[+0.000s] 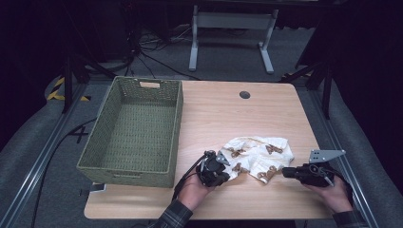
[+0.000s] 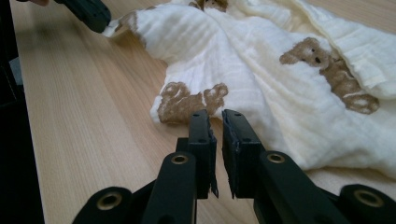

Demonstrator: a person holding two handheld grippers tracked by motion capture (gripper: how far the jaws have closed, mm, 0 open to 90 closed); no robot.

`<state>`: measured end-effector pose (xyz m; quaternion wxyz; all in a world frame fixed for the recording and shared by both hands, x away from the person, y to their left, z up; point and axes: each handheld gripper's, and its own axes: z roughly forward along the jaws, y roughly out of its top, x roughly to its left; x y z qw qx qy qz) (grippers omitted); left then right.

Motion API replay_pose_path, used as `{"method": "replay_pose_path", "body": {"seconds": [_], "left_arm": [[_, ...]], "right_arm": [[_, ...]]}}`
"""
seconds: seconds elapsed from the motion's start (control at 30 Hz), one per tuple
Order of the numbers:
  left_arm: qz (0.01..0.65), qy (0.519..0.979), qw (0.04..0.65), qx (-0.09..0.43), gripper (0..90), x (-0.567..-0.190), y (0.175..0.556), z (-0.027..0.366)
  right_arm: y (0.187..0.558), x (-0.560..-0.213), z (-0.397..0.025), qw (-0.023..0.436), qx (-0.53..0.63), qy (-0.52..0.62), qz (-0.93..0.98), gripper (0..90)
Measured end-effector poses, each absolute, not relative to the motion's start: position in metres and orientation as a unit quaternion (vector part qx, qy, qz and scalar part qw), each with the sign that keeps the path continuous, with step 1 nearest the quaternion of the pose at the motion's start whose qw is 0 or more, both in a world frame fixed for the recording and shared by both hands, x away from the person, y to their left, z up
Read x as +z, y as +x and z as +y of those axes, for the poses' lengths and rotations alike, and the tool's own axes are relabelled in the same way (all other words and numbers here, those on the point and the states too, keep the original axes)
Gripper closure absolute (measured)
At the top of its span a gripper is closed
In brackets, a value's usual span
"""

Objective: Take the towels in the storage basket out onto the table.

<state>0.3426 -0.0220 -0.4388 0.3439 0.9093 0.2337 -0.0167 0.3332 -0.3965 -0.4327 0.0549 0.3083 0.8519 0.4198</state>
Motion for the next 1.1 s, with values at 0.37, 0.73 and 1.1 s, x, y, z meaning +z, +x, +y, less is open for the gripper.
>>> {"method": "replay_pose_path", "body": {"seconds": [0.37,0.73,1.1], "left_arm": [[0.251,0.895,0.368,0.004,76.6,-0.435,0.342,-0.009],[0.224,0.921,0.317,0.019,89.3,-0.453,0.365,-0.040],[0.218,0.923,0.316,0.028,89.6,-0.454,0.362,-0.040]], "right_arm": [[0.328,-0.442,-0.394,0.037,0.407,0.313,0.857,82.2],[0.344,-0.451,-0.386,0.046,0.376,0.332,0.864,89.6],[0.374,-0.447,-0.356,0.064,0.389,0.317,0.862,89.6]]}}
